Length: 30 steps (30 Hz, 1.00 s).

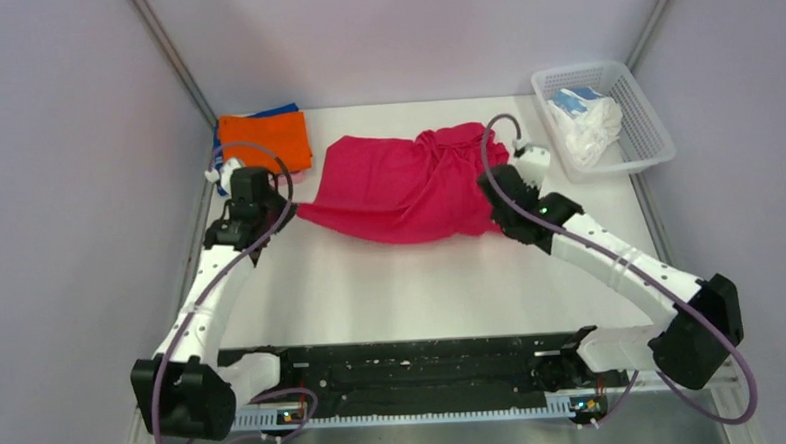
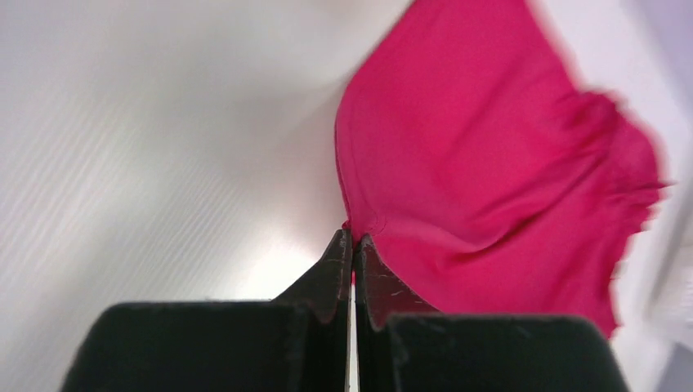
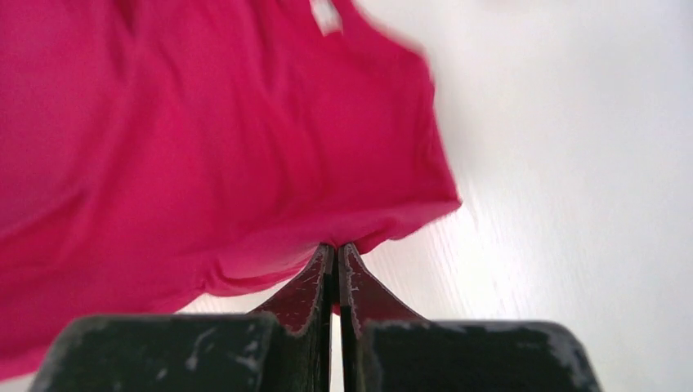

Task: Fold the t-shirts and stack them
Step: Flatten out the tshirt

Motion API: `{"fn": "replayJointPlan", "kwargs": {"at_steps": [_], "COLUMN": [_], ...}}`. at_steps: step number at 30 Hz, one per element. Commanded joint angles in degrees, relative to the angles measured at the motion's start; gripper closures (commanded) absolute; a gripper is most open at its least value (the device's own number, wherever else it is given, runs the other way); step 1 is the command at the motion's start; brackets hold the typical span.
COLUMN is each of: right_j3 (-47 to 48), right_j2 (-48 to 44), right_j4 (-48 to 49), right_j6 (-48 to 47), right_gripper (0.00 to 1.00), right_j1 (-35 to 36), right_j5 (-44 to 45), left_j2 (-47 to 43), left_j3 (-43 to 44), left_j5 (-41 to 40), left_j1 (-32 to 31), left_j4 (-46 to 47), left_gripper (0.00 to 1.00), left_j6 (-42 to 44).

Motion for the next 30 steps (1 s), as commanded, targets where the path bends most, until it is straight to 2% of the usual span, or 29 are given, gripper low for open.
{"fn": "replayJointPlan", "kwargs": {"at_steps": [1,4,7,13,20,25,30], "right_j3": [13.0,18.8,24.6,39.0,57.8,63.0,62.1], "right_j2": [-5.6,-9.7,-13.0,-17.2,-18.9,-20.3,-21.4], "right_j4": [1.9,6.3,12.4,13.4,3.7,1.2,1.2], "right_j6": [-9.0,-16.5,-26.5,-37.8,-39.5,-40.0,-42.0], "right_gripper": [1.0,1.0,1.0,1.0,1.0,1.0,1.0], "right_j1": [-1.3,-1.4,-1.4,-1.4,-1.4,-1.4,-1.4], "right_j5": [17.3,23.0,20.6,7.1,-14.3,-19.3,-16.7], "left_j2": [-6.7,-10.2,-12.0,-12.5,-15.5,-17.9,-18.8], "left_j3": [11.5,16.1,22.8,41.1,55.9,58.9,56.6], "left_j5": [-4.2,-6.8,-8.7,-6.2,-2.6,-1.0,0.2], "left_j1": [0.1,0.1,0.1,0.1,0.1,0.1,0.1], "left_j4": [5.1,8.0,8.7,4.8,2.5,1.8,1.4], "left_gripper": [1.0,1.0,1.0,1.0,1.0,1.0,1.0], "left_j6": [3.2,4.6,6.9,11.6,14.5,14.6,13.9]}}
